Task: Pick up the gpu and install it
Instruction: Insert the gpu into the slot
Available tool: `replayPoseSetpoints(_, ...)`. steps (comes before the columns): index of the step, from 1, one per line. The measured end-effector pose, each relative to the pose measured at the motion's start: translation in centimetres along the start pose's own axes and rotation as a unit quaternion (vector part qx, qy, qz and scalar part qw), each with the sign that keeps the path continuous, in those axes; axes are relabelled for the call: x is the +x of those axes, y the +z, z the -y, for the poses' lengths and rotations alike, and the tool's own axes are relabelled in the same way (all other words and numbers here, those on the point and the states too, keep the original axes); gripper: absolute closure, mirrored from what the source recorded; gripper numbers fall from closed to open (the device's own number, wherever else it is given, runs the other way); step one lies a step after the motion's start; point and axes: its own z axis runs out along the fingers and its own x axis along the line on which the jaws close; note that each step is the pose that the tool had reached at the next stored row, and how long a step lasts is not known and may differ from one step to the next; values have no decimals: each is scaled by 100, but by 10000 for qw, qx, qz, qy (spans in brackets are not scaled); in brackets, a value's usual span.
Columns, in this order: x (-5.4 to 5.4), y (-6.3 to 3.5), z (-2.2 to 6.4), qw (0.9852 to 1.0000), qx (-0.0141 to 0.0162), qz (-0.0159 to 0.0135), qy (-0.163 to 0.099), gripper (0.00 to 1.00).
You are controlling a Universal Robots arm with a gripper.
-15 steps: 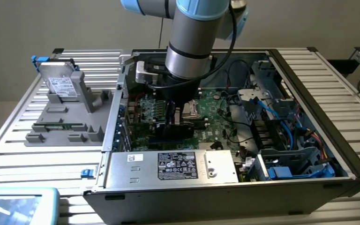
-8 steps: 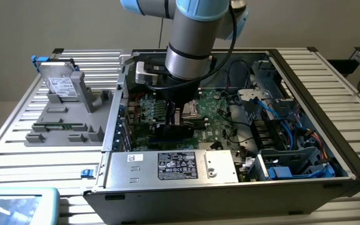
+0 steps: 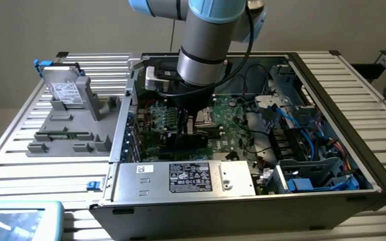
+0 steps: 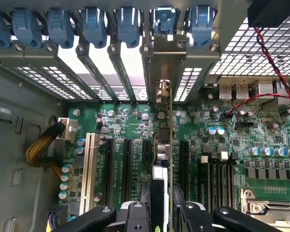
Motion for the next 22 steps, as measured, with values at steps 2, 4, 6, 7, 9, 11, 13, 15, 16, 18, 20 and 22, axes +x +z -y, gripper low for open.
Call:
replayPoseSetpoints(2,0,-1,0,10000,0,-2,-2,72)
replayPoseSetpoints(4,0,-1,0,10000,0,-2,-2,72)
replayPoseSetpoints(6,0,-1,0,10000,0,-3,-2,72)
replayPoseSetpoints(7,0,-1,0,10000,0,-3,-3,72)
replayPoseSetpoints(9,1,3,-2,10000,0,-4,-3,72)
replayPoseSetpoints(11,0,9,-3,10000,0,-4,-3,72)
replayPoseSetpoints(13,0,15,-7,10000,0,-4,-3,72)
replayPoseSetpoints(15,-1,23,-8,10000,0,-4,-3,72)
replayPoseSetpoints(16,-1,26,-9,10000,-1,-4,-2,72)
replayPoseSetpoints(18,-1,33,-11,10000,0,-4,-3,72)
replayPoseSetpoints(20,-2,38,-13,10000,-1,-4,-3,72)
replayPoseSetpoints(22,-2,43,-14,10000,0,-3,-2,72)
